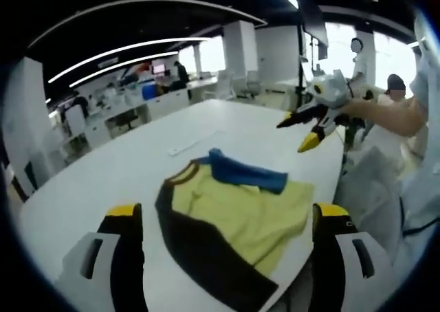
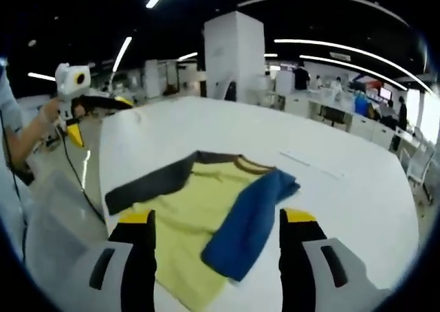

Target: Fold the garment on the visible template until the final outline fits inside the template.

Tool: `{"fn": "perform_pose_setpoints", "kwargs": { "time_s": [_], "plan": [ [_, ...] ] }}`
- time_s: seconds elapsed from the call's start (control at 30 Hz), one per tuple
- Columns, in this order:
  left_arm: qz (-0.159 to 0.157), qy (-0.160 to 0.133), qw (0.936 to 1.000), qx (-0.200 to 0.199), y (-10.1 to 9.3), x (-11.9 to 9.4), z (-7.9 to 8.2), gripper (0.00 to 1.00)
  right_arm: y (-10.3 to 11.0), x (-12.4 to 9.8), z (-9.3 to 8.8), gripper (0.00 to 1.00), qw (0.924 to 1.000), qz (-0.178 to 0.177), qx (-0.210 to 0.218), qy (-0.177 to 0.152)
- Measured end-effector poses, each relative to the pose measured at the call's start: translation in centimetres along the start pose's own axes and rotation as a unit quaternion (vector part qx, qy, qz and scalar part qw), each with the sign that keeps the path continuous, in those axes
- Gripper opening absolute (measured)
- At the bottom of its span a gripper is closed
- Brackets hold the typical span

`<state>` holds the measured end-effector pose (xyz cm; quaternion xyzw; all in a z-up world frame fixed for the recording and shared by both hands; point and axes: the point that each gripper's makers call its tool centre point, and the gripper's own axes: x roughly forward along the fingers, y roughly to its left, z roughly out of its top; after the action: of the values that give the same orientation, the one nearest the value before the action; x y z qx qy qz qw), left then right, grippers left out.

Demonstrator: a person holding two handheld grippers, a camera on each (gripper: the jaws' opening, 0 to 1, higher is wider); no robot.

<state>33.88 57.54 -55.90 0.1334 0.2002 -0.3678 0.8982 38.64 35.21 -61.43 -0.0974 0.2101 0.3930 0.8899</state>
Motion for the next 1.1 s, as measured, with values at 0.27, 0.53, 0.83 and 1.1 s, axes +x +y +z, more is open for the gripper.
{"fn": "perform_pose_setpoints", "kwargs": {
  "time_s": [0.27,0.53,0.83,1.1],
  "plan": [
    [-0.002,0.002,1.0,-0.004,-0.3,0.1,-0.3,0.98,-0.6,0.4,-1.7,0.59,0.9998,0.0,0.017,0.009],
    [-0.002,-0.004,1.0,-0.002,-0.5,-0.1,0.2,0.98,-1.8,1.2,-4.6,0.45,0.9988,-0.002,0.033,0.037],
    [0.002,-0.007,1.0,0.0,-0.1,-0.3,0.3,0.99,-2.9,2.3,-6.8,0.32,0.9962,-0.002,0.068,0.053],
    [0.005,-0.011,0.9999,0.001,-0.4,-0.6,0.6,0.98,-3.9,3.4,-9.6,0.25,0.993,-0.011,0.08,0.087]
  ]
}}
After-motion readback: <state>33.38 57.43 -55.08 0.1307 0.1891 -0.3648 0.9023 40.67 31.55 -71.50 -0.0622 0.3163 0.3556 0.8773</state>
